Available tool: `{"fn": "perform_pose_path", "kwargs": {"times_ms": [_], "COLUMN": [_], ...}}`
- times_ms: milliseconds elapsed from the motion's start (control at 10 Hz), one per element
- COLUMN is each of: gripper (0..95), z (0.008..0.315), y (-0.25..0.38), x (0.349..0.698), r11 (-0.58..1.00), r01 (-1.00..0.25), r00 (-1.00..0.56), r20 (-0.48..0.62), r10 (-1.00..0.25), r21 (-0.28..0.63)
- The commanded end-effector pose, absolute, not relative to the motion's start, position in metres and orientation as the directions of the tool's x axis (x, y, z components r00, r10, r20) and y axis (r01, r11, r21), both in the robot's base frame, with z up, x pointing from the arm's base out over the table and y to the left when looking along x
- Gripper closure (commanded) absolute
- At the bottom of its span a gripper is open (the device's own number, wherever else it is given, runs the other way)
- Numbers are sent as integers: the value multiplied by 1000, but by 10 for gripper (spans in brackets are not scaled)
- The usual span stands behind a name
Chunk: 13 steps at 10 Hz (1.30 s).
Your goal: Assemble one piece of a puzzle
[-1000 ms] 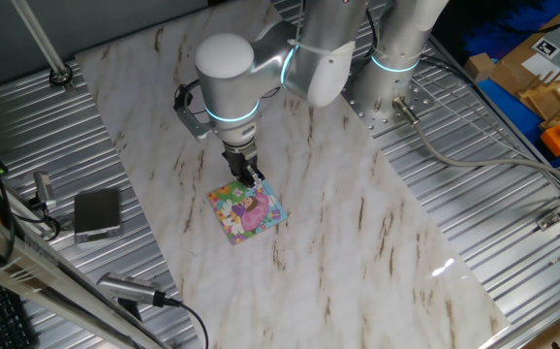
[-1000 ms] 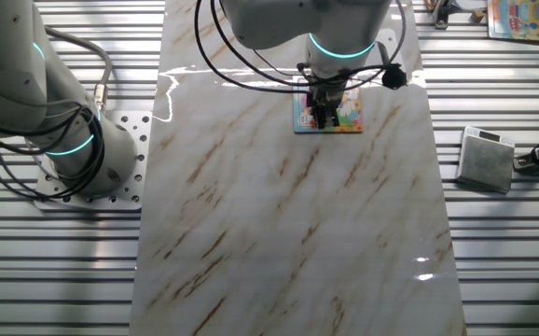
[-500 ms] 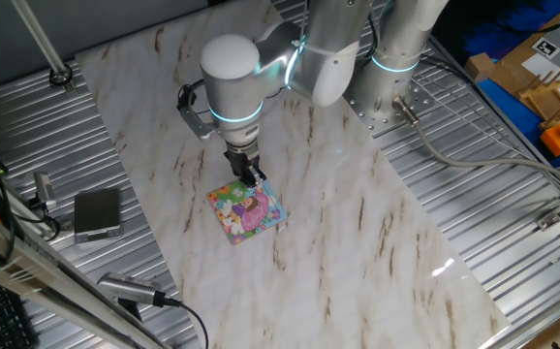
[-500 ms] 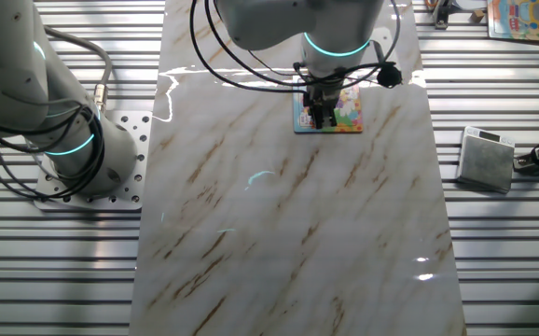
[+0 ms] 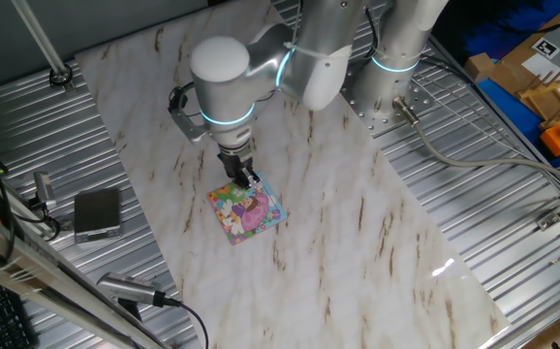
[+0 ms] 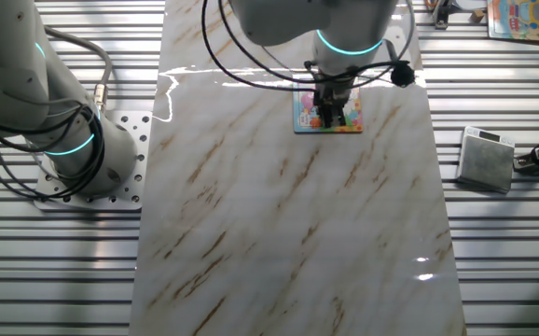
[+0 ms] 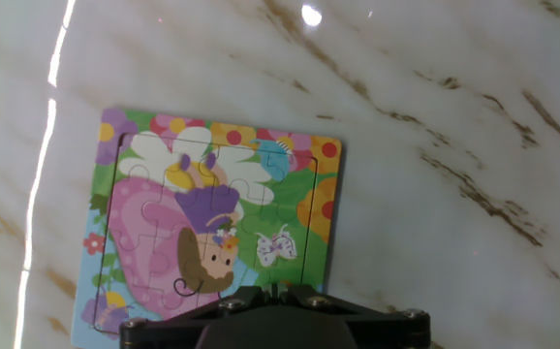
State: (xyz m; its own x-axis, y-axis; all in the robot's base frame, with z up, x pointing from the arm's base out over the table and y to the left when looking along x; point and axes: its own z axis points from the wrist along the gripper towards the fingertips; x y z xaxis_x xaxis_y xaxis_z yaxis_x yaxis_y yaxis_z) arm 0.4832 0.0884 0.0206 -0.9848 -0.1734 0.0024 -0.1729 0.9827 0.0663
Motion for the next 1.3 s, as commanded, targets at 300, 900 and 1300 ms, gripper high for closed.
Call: {"fn": "perform_pose_path", "kwargs": {"times_ms": [300,900,1300], "gripper": [950,950,950], "z": [28,28,24], "y": [91,138,155], "x": [503,512,514], "r11": [948,930,937], "r01": [-316,-366,-348], "r00": [-948,-929,-936], "r20": [22,55,55], "r10": [-317,-367,-349], "r21": [37,22,18]}}
